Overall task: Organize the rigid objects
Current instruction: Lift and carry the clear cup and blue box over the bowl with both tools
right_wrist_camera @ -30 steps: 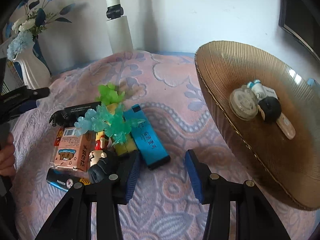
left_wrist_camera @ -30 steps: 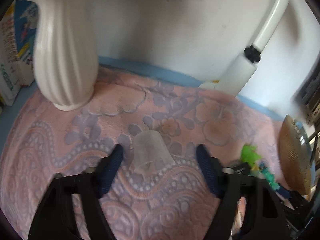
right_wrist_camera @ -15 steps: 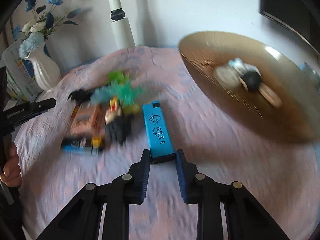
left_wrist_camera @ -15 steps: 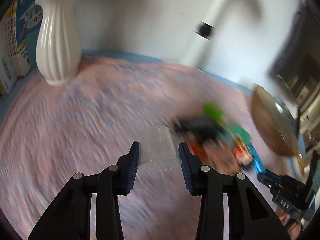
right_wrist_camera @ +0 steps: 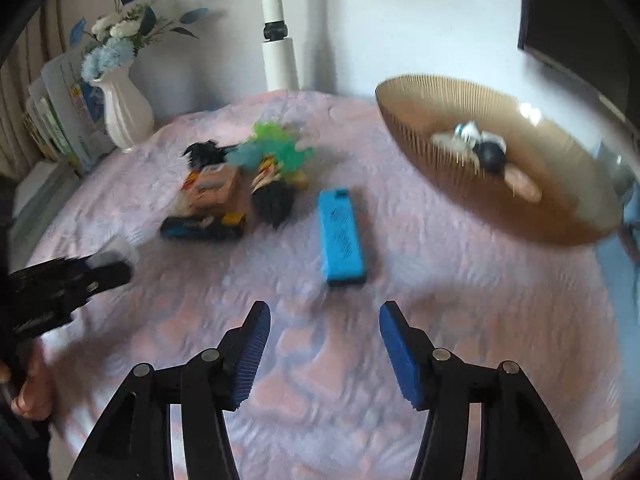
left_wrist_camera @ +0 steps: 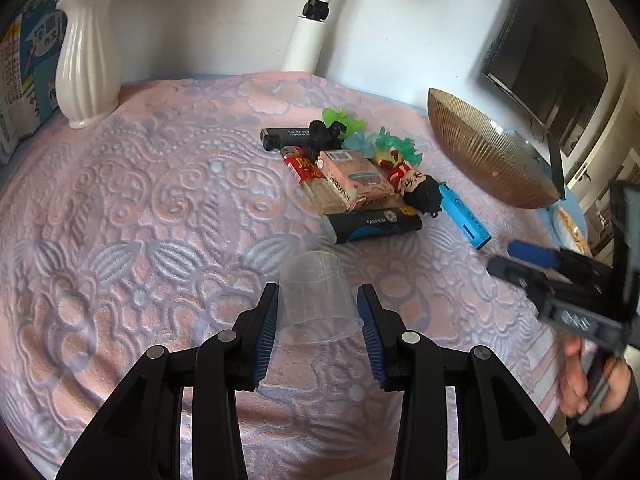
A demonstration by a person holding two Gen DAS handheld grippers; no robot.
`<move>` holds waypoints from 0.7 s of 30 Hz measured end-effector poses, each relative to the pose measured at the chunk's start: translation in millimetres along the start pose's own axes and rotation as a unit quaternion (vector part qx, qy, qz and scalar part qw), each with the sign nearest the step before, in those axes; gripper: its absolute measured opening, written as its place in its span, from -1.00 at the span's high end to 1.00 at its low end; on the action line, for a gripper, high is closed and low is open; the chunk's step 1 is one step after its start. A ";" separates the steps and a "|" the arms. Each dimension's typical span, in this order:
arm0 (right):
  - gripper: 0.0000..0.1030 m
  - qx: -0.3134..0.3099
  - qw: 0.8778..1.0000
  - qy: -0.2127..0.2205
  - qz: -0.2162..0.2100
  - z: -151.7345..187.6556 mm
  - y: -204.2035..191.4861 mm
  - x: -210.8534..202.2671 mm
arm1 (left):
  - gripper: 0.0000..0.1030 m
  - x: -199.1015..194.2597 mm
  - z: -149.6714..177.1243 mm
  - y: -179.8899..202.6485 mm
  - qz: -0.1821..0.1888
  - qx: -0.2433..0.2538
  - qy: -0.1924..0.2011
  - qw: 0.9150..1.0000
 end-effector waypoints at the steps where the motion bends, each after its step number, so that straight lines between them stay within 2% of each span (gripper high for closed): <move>1: -0.07 -0.003 1.000 -0.003 0.004 -5.6 1.4 7.1 | 0.29 0.3 0.4 -0.8 0.000 0.000 0.001 1.000; 5: -0.08 0.012 1.000 -0.027 0.001 -17.3 12.9 32.4 | 0.29 0.5 1.1 3.2 -0.010 0.011 0.004 1.000; 7: -0.05 0.013 1.000 -0.022 0.003 -22.0 13.3 37.3 | 0.29 1.9 1.1 5.7 -0.018 0.018 0.005 1.000; 10: 0.23 -0.011 1.000 -0.016 0.011 -24.3 4.7 37.5 | 0.29 4.1 0.2 5.8 -0.021 0.020 0.004 1.000; 12: 0.45 -0.033 0.999 -0.008 -0.010 -22.8 -4.0 33.3 | 0.29 5.2 -0.3 5.7 -0.020 0.018 0.003 1.000; 17: 0.50 -0.056 0.998 -0.001 -0.019 -12.7 -19.1 22.0 | 0.29 5.2 0.4 8.8 -0.030 0.027 0.004 0.999; 21: 0.51 -0.011 0.998 0.004 -0.064 -3.4 -11.6 5.2 | 0.29 5.4 0.0 12.6 -0.042 0.040 0.002 0.998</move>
Point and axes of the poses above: each gripper's, at about its wrist camera, not at the fingertips, and x roughly the way its jaws point, y to its right, z to its underside, the point moved 4 cm from there along x, roughly the way its jaws point, and after that the axes turned 3 degrees about y, right-handed, at the moved point
